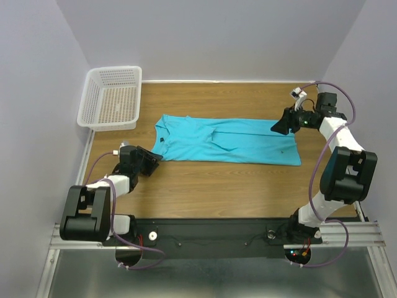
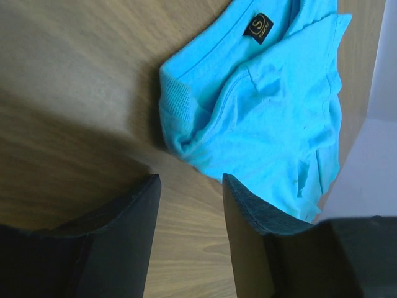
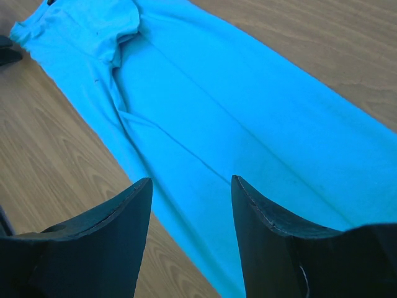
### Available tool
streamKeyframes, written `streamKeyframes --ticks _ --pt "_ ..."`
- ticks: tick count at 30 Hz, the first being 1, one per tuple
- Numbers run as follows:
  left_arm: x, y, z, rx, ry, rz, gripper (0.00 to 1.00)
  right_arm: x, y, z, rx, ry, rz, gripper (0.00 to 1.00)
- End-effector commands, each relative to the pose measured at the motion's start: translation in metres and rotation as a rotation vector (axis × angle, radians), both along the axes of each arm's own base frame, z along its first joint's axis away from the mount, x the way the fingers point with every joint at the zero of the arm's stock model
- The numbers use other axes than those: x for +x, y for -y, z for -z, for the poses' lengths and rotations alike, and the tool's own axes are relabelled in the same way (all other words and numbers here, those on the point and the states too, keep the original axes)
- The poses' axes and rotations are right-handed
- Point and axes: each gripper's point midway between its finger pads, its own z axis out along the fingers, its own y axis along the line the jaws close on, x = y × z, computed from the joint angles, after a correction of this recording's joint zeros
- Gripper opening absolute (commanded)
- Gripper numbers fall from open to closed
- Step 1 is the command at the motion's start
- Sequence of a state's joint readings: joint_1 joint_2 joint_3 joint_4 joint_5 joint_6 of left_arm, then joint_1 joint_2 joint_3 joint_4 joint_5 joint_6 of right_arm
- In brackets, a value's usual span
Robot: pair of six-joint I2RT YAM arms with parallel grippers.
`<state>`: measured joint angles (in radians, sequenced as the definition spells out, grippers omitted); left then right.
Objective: Fold and stack the t-shirts
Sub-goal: Fold the tshirt
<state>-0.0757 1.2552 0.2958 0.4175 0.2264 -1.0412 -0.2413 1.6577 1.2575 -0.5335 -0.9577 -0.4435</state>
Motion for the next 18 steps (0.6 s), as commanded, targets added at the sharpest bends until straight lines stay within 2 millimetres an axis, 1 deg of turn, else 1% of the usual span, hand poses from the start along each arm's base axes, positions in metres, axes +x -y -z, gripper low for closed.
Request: streamKeyframes --ticks 1,2,3,4,6,7,9,10,12,13,15,16,18 --pt "0.024 -0.008 -0.001 0.046 0.027 -0.025 0.52 -0.004 -0.005 -0.018 0.025 0.058 -0.029 0.59" --pt "0.026 -0.009 -0.003 0.054 0.038 -0.022 0.48 -0.005 -0.005 -0.018 0.024 0.059 -0.03 0.59" --pt "0.029 -0.012 -0.004 0.064 0.041 -0.04 0.47 -0.004 -0.005 -0.018 0.024 0.061 -0.031 0.59" --pt "0.028 -0.014 -0.003 0.069 0.028 -0.049 0.47 -0.003 -0.006 -0.018 0.03 0.061 -0.036 0.59" --pt "0.031 -0.02 -0.005 0.093 0.031 -0.069 0.42 -0.003 -0.007 -0.019 0.043 0.061 -0.043 0.59" --pt "0.03 -0.023 -0.004 0.103 0.028 -0.073 0.37 -0.002 -0.011 -0.02 0.059 0.057 -0.055 0.59" --pt "0.03 -0.025 -0.004 0.104 0.027 -0.073 0.31 0.0 -0.015 -0.022 0.07 0.052 -0.067 0.59" --pt "0.03 -0.026 -0.003 0.109 0.022 -0.07 0.24 0.002 -0.02 -0.022 0.066 0.051 -0.078 0.59" --pt "0.032 -0.028 -0.004 0.11 0.019 -0.071 0.17 0.004 -0.026 -0.024 0.063 0.057 -0.092 0.59" --pt "0.031 -0.03 -0.003 0.113 0.013 -0.072 0.1 0.005 -0.03 -0.025 0.063 0.054 -0.097 0.59" --pt "0.033 -0.032 -0.005 0.122 0.012 -0.072 0.02 0.006 -0.039 -0.027 0.061 0.059 -0.122 0.59" --pt "0.033 -0.034 -0.006 0.128 0.008 -0.074 0.0 0.006 -0.046 -0.027 0.059 0.057 -0.136 0.59" --pt "0.033 -0.037 -0.009 0.139 0.011 -0.084 0.0 0.008 -0.053 -0.028 0.049 0.058 -0.146 0.59"
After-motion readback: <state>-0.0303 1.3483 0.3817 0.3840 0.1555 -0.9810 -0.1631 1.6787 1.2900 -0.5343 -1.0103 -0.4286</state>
